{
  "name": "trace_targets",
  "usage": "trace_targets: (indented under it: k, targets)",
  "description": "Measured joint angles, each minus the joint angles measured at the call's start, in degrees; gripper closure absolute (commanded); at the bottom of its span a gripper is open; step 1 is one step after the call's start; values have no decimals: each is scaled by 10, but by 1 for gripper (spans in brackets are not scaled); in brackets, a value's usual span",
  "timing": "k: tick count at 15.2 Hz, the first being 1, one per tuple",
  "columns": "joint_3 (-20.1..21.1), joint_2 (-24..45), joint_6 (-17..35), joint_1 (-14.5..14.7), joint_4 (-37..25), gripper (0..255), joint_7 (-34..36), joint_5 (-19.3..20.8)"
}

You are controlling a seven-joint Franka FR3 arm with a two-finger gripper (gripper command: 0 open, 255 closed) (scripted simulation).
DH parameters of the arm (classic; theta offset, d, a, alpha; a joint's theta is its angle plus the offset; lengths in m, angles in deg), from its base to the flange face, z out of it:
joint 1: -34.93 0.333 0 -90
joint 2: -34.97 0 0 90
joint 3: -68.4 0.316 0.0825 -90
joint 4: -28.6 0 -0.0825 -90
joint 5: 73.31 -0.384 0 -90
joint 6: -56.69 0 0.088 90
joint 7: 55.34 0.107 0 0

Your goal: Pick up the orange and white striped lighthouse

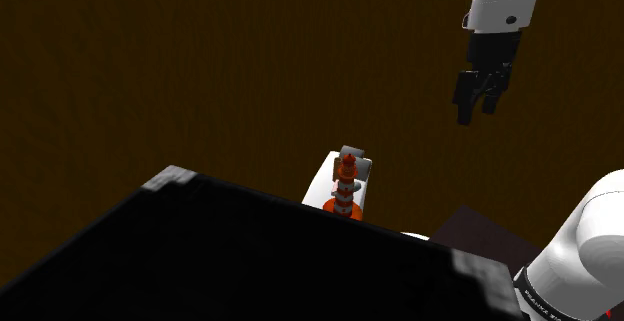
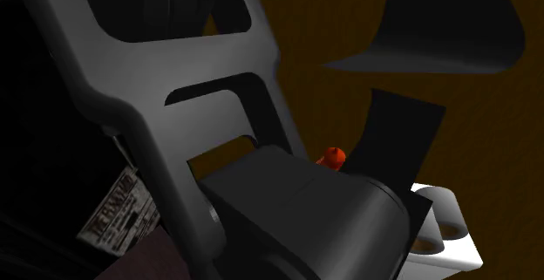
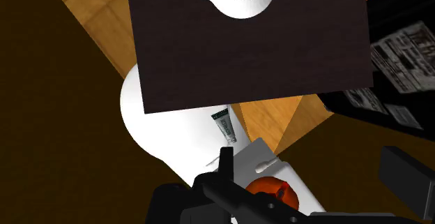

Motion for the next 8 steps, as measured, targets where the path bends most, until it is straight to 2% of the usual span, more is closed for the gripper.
trace_targets:
  k: [3, 8]
  targets:
    - [3, 14, 26, 2, 9, 0, -2, 5]
    - [20, 85, 131, 9, 30, 0, 1, 19]
